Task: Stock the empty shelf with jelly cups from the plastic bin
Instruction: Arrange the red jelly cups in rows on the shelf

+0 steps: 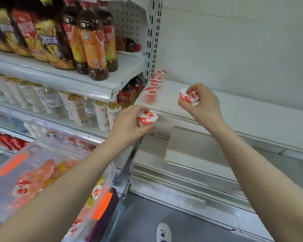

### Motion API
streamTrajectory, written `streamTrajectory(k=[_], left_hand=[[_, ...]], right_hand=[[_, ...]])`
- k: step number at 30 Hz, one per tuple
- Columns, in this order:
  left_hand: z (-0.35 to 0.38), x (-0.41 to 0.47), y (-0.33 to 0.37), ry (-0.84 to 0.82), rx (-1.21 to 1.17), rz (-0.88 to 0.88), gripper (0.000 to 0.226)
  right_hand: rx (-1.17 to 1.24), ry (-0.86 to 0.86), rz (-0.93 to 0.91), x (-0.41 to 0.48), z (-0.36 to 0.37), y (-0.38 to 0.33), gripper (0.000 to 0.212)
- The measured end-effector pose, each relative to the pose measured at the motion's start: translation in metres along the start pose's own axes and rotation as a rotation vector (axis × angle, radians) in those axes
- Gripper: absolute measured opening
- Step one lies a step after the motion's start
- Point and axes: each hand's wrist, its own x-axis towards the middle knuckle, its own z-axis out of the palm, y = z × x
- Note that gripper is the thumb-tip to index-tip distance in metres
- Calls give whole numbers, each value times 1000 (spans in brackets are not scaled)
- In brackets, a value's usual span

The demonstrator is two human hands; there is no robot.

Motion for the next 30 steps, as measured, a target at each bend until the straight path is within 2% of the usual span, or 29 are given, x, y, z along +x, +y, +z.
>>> streamTrajectory(k=[6, 17, 25, 30], left_hand=[[33, 71, 29, 67, 21, 14, 49], [73, 145, 29, 91, 143, -84, 48], [80, 172, 20, 101, 254, -121, 48], [83, 185, 20, 97, 268, -63, 46]], right_hand=[[-26, -102, 41, 82, 0, 55, 29], [-79, -353, -50, 173, 77, 101, 30], [-50, -377, -80, 212, 113, 108, 32], [-48, -360, -123, 223, 121, 116, 32]])
